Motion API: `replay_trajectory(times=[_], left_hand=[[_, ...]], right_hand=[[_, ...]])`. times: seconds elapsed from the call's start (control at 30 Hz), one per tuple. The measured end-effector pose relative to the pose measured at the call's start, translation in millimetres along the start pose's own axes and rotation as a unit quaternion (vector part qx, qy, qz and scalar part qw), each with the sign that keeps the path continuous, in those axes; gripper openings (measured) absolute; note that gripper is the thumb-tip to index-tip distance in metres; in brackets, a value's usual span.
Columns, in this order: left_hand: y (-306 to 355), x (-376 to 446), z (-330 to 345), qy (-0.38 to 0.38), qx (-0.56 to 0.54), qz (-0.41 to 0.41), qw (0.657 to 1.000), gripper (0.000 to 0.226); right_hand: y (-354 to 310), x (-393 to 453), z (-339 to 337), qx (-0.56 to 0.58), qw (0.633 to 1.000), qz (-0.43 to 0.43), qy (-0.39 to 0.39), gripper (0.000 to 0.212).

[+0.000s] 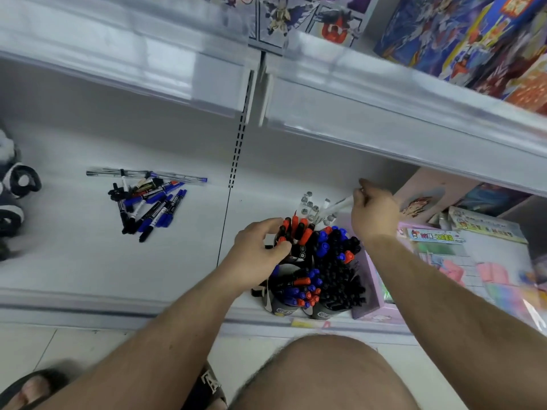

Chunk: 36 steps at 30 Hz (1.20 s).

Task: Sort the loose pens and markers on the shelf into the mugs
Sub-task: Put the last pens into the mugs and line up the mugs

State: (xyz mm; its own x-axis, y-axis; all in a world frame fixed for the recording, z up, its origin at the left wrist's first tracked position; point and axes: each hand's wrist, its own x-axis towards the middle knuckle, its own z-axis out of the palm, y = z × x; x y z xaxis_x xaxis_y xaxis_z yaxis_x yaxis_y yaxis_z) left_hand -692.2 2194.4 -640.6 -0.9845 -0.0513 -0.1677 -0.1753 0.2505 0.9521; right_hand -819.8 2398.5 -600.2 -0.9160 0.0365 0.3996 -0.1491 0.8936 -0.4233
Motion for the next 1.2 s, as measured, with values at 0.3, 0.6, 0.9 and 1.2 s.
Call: replay_trajectory(times=[0.3,0.6,0.9,1.2], left_hand=[[-18.5,-0.2,-25.0,0.005,-0.006,-0.035,0.999,0.045],[-23.2,-2.2,-31.9,-0.026,0.012,-0.036,0.999,0.047],[5.6,-11.8,-70.6,-0.124,0.151,-0.023,0.98,0.048],[15.1,-14.4,-195.9,-0.057,0.263,-0.085,0.959,0.03]], right_hand=[[15.9,6.1,70.1,-0.085,0.981,0.04,-0.171,0.032],[20.1,-4.8,80.0,-0.263,0.922,-0.034,-0.282,0.069],[-74.0,-16.9,70.9,-0.19,0.902,-0.272,-0.276,0.065],[-201.7,-43.3,88.6,-0.229,0.765,-0.413,-0.438,0.054]])
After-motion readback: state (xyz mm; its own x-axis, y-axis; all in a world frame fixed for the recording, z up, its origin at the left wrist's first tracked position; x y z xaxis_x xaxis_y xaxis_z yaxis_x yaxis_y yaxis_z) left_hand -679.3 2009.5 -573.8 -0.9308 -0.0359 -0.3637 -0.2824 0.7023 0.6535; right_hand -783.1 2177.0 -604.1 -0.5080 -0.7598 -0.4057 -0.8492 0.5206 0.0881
